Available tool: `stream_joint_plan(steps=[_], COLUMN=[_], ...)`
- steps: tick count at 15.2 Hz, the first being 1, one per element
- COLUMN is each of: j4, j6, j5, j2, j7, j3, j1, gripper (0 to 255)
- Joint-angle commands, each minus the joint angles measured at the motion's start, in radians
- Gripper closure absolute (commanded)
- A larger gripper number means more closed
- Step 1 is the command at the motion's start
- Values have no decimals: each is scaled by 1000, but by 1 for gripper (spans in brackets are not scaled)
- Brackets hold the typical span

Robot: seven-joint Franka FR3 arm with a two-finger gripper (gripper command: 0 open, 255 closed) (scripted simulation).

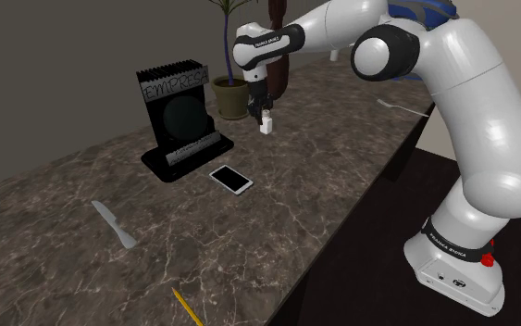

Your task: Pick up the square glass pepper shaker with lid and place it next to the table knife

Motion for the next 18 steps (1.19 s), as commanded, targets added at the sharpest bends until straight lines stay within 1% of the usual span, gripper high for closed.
stream_joint_plan(steps=[1, 8, 15, 18], j4=[8, 81, 183, 73], j6=[-11, -97, -193, -161], j5=[0, 1, 1, 5], j2=[-3, -15, -10, -86], j7=[0, -4, -7, 46], j3=[0, 0, 0, 12], j1=[0, 1, 2, 42], gripper=[255, 255, 255, 255])
